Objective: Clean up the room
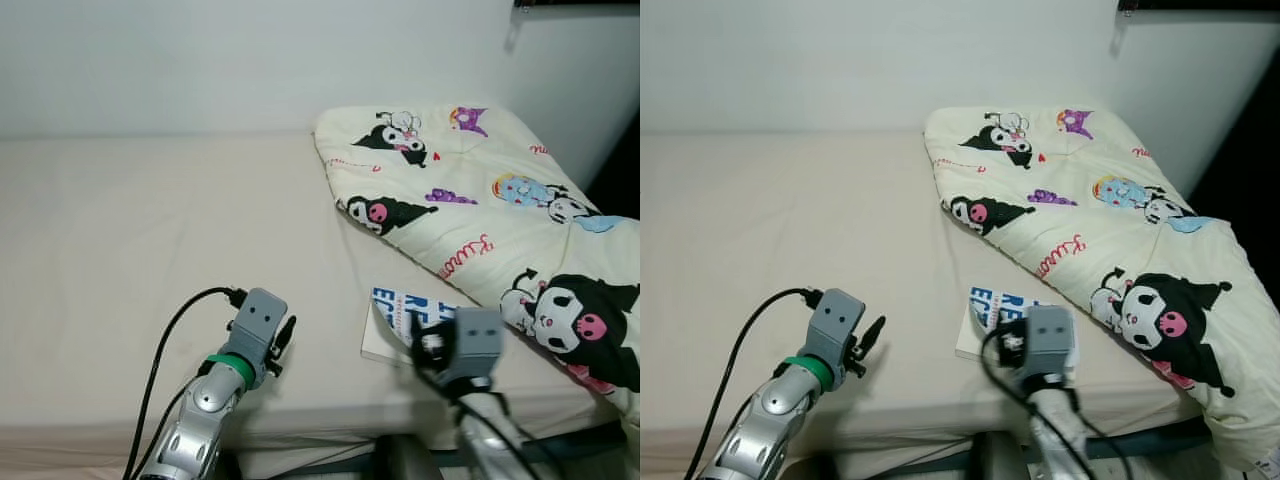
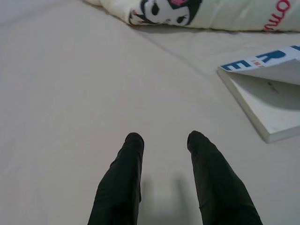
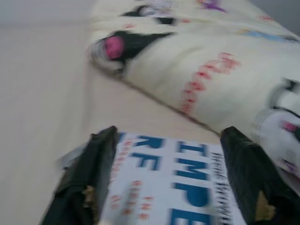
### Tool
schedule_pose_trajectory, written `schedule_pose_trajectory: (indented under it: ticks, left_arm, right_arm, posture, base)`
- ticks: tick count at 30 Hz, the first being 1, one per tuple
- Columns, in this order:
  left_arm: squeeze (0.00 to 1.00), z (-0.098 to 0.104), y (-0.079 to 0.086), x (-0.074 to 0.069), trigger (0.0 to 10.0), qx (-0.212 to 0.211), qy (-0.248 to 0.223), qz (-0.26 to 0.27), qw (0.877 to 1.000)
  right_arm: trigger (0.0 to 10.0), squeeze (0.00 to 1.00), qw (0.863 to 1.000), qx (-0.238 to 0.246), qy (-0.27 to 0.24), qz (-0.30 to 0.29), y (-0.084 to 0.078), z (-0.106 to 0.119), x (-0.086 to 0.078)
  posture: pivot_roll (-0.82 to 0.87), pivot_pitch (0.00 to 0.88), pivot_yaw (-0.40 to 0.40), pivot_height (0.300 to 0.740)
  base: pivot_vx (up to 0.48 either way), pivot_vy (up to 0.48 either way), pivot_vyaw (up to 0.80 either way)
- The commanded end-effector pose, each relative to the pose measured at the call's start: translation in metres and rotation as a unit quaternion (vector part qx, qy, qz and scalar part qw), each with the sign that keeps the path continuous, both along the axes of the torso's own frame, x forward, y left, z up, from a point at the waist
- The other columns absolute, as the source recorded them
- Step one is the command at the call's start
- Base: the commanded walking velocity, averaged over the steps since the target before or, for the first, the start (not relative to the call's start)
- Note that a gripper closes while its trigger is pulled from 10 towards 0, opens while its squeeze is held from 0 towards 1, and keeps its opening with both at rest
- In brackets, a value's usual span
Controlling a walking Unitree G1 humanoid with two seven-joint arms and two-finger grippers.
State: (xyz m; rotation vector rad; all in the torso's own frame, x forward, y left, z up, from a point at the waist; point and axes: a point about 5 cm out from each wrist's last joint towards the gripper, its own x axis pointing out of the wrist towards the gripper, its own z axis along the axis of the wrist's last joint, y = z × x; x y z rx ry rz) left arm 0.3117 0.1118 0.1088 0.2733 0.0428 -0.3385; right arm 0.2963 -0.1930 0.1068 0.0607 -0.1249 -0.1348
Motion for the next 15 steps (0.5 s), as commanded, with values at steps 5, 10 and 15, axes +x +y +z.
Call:
schedule_pose_trajectory:
  ticks: [5,10,15]
  left_arm:
    - [0.0,-0.003,-0.005,-0.005,10.0,0.005,0.013,-0.02,1.0]
    - [0.0,-0.003,-0.006,-0.007,10.0,0.013,0.016,-0.033,0.999]
    - [0.0,-0.001,-0.002,-0.008,10.0,0.021,0.014,-0.034,0.999]
  right_arm:
    - [10.0,1.0,0.973,0.214,0.068,-0.047,-0.034,-0.043,-0.005]
    - [10.0,1.0,0.933,0.358,0.038,0.022,-0.023,-0.045,0.0]
    - [10.0,0.0,0.915,0.397,0.072,-0.002,-0.011,-0.065,-0.008]
  posture:
    - [-0.12,0.139,0.124,0.59]
    - [-0.1,0.157,0.139,0.59]
    - [-0.09,0.174,0.139,0.59]
  base:
    - [0.0,0.0,0.0]
    - [0.0,0.0,0.0]
    - [0.0,0.0,0.0]
